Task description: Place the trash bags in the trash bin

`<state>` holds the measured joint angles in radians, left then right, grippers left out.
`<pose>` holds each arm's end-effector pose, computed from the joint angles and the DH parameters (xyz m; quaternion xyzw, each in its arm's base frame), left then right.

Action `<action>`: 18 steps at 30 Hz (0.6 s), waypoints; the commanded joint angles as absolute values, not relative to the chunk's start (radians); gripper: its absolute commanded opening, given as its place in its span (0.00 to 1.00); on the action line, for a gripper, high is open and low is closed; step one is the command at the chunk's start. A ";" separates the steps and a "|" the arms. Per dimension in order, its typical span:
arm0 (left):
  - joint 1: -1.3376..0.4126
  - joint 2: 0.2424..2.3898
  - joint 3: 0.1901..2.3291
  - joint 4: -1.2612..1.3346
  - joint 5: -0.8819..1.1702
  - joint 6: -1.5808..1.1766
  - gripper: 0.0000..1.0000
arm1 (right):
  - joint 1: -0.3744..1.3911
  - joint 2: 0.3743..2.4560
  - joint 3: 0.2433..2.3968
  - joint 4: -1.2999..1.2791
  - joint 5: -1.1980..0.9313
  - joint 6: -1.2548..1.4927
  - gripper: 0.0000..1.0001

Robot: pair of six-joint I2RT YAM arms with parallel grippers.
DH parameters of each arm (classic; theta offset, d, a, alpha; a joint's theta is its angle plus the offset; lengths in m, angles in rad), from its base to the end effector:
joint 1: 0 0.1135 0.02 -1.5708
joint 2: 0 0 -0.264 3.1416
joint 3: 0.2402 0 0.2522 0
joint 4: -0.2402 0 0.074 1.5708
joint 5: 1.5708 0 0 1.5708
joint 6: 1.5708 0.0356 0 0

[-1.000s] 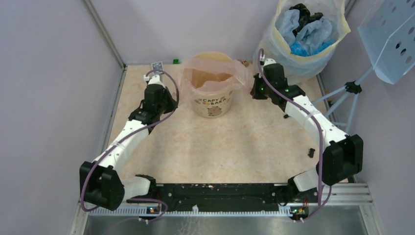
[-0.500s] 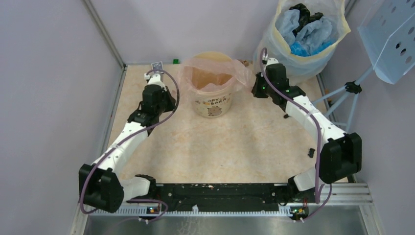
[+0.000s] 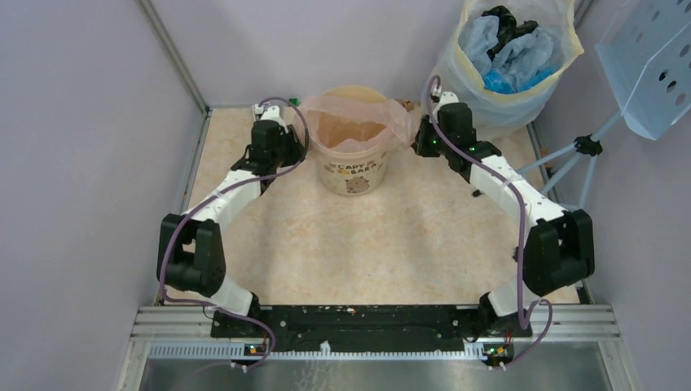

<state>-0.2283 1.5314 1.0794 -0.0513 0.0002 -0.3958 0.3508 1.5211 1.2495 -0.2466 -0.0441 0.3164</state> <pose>0.3430 -0.0797 0.2714 -0.0720 0.8579 -0.1563 0.4842 0.3320 0.1232 0.3150 -0.0259 0.8641 0.1825 0.4683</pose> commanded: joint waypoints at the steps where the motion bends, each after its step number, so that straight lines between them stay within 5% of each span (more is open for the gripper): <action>1: -0.224 1.557 1.120 0.094 0.068 -0.368 0.50 | 0.345 1.573 1.294 -0.136 -0.042 0.314 0.14; 10: -0.215 1.595 1.101 0.259 0.151 -0.297 0.69 | 0.409 1.636 1.243 0.129 -0.062 0.263 0.34; 18: -0.181 1.652 1.054 0.568 0.811 -0.324 0.69 | 0.453 1.556 1.027 0.433 -0.411 0.147 0.39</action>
